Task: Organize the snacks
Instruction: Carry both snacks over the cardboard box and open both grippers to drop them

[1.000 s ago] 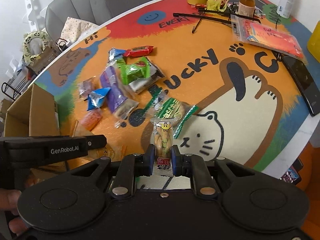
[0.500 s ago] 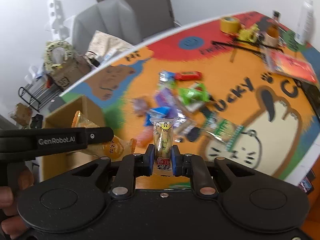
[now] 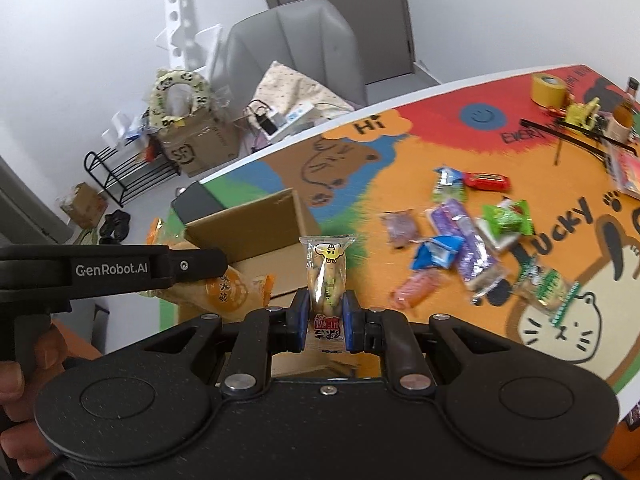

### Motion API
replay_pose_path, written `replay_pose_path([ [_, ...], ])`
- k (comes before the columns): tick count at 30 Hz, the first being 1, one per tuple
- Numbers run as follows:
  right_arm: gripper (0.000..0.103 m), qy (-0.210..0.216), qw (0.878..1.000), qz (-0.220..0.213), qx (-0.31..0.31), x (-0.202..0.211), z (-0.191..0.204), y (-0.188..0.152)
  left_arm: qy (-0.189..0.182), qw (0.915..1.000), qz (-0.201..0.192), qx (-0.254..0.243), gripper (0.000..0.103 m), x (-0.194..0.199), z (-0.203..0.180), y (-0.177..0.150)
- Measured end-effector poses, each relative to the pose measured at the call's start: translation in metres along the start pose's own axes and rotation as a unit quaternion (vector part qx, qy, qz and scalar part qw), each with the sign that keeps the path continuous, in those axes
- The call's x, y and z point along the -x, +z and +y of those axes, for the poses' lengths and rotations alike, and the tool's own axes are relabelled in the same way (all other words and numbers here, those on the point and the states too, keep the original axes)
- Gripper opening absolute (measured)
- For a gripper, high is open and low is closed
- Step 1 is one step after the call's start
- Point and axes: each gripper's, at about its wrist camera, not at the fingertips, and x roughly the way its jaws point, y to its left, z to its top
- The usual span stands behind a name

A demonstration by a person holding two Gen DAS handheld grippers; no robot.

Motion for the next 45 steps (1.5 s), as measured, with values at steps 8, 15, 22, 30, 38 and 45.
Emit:
replay_pose_path([
  [8, 0.016, 0.002, 1.000, 0.005, 0.006, -0.012, 0.029, -0.006, 0.006, 0.9997, 0.012, 0.018, 0.021, 0.008, 0.034, -0.008],
  [15, 0.016, -0.001, 1.000, 0.014, 0.014, -0.020, 0.046, -0.013, 0.017, 0.9984, 0.038, 0.038, 0.037, 0.010, 0.057, -0.015],
  [22, 0.025, -0.002, 1.000, 0.017, 0.017, -0.025, 0.056, -0.018, 0.039, 0.9984, 0.021, 0.036, 0.059, 0.022, 0.071, -0.015],
  [30, 0.028, -0.022, 1.000, 0.017, -0.001, -0.019, 0.043, -0.022, 0.048, 0.9983, 0.019, 0.029, 0.081, 0.021, 0.073, -0.016],
  [38, 0.038, -0.062, 0.997, 0.028, -0.030, -0.003, 0.009, -0.035, 0.033, 0.9988, 0.036, 0.005, 0.089, 0.005, 0.051, -0.015],
  [45, 0.050, -0.094, 0.993, 0.031, -0.068, 0.014, -0.026, -0.050, 0.000, 0.9987, 0.039, -0.032, 0.095, -0.009, 0.014, -0.018],
])
